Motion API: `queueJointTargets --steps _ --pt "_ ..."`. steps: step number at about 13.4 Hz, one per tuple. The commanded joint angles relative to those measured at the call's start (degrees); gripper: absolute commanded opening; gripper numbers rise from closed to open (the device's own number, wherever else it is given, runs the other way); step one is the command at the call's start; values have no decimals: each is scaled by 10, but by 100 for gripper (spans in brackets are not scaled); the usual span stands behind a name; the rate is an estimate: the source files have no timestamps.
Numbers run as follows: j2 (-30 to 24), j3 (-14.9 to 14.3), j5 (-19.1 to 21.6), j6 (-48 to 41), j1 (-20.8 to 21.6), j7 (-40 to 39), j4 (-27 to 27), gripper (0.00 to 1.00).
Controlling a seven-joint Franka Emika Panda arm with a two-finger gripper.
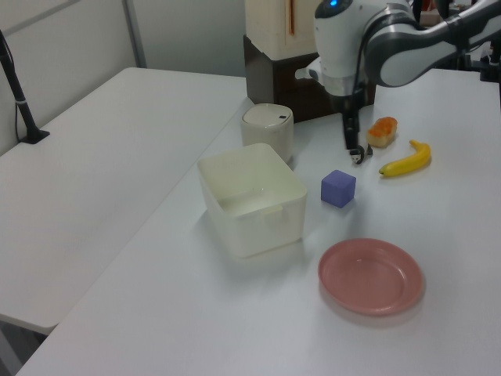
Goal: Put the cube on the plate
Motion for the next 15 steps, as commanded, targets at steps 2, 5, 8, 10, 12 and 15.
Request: queueJointTargets --steps 2,5,8,10,12,15 --pt "38 1 19 71 5 185 21 100" --pt "54 1 15 90 6 278 -4 100" --pt "63 1 15 94 5 343 -26 100" --pt "65 1 15 92 6 344 -32 100" --pt "64 1 14 90 3 344 -32 100" --pt "71 1 13 94 -3 344 -32 100"
